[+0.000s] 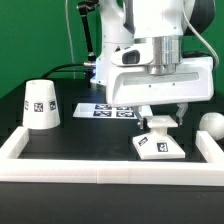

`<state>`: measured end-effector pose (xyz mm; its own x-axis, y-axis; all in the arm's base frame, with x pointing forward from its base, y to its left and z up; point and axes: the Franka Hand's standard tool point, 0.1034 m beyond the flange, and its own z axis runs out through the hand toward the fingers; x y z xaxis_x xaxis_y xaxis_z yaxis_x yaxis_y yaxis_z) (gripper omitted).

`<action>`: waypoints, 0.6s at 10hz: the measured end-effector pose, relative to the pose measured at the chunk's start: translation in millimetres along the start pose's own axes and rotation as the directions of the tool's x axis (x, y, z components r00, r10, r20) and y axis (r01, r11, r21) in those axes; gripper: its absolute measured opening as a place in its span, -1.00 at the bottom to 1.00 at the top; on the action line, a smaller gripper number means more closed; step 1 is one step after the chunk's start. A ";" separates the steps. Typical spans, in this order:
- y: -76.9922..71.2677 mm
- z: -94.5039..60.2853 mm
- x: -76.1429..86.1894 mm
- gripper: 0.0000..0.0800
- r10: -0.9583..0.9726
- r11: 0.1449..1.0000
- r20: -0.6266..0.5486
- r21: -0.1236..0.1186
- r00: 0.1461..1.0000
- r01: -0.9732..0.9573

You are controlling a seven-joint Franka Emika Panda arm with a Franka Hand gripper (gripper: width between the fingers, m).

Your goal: Assemble lamp

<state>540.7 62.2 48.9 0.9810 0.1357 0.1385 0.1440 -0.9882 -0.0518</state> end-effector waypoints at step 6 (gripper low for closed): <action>-8.8 6.8 48.0 0.34 -0.008 1.000 -0.038 0.012 0.999 0.008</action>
Offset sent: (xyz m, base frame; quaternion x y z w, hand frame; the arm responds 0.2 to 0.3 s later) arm 0.0508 0.0214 -0.0051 0.0246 -0.0066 -0.0024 0.9997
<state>587.4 77.9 49.3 0.9742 0.1406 0.1768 0.1536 -0.9862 -0.0623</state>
